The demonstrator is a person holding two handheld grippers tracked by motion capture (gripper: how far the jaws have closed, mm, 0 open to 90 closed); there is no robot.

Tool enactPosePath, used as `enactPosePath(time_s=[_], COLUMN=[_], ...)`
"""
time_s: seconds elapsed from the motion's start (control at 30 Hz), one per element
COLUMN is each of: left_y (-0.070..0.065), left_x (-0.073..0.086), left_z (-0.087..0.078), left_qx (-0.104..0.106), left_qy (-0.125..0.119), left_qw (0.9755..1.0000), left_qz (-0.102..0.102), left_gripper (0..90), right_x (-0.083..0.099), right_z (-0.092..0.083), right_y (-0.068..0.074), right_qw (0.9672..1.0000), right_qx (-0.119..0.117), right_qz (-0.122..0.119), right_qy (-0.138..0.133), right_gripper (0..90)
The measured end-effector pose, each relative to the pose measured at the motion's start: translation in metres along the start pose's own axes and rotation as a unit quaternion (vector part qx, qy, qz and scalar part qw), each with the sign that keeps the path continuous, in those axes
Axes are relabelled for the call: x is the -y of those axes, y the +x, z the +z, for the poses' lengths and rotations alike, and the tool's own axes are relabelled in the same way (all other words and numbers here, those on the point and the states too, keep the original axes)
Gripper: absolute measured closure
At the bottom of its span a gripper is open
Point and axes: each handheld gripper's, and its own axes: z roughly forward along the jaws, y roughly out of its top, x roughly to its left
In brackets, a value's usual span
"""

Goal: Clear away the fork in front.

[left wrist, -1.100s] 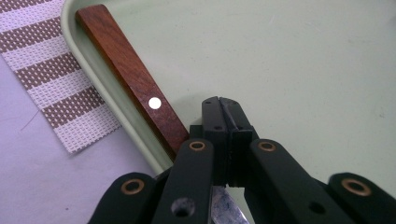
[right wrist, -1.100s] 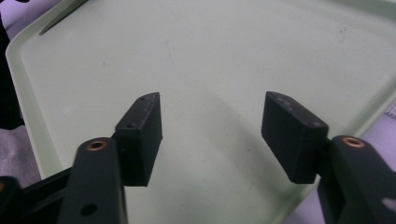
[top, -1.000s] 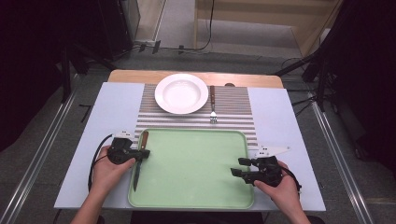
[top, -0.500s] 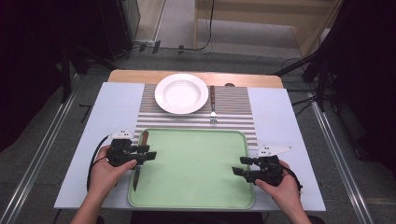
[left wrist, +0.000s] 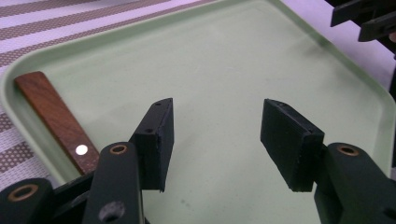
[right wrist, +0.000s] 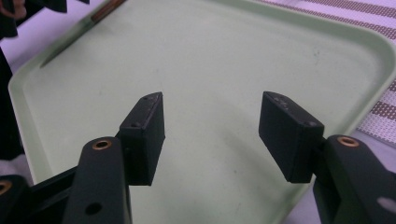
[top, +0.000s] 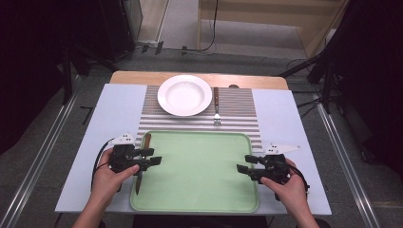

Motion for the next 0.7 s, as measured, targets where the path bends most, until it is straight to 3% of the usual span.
enactPosePath(time_s=[0.1,0.23,0.4,0.6,0.7], left_y=[0.003,0.006,0.010,0.010,0.011], left_x=[-0.002,-0.004,-0.003,-0.003,-0.002], left_z=[-0.002,-0.004,-0.005,-0.004,-0.004], left_qx=[0.030,0.028,0.027,0.018,0.022], left_qy=[-0.015,-0.027,-0.022,-0.009,-0.012], left_qw=[0.9994,0.9992,0.9994,0.9998,0.9997], left_qz=[-0.010,0.000,0.002,0.008,0.001], left_gripper=[38.5,32.6,33.7,38.3,38.3], right_x=[-0.007,-0.013,-0.022,-0.037,-0.045], right_z=[0.000,0.002,0.009,0.013,0.015], right_y=[0.000,0.000,-0.003,-0.004,-0.007], right_qw=[0.9999,0.9999,0.9992,0.9999,0.9999], right_qx=[-0.011,-0.013,-0.033,-0.015,-0.009], right_qz=[-0.001,-0.003,0.024,0.006,0.002], right_qy=[0.012,0.008,0.006,0.001,-0.005], right_gripper=[39.1,35.9,34.3,34.5,34.5])
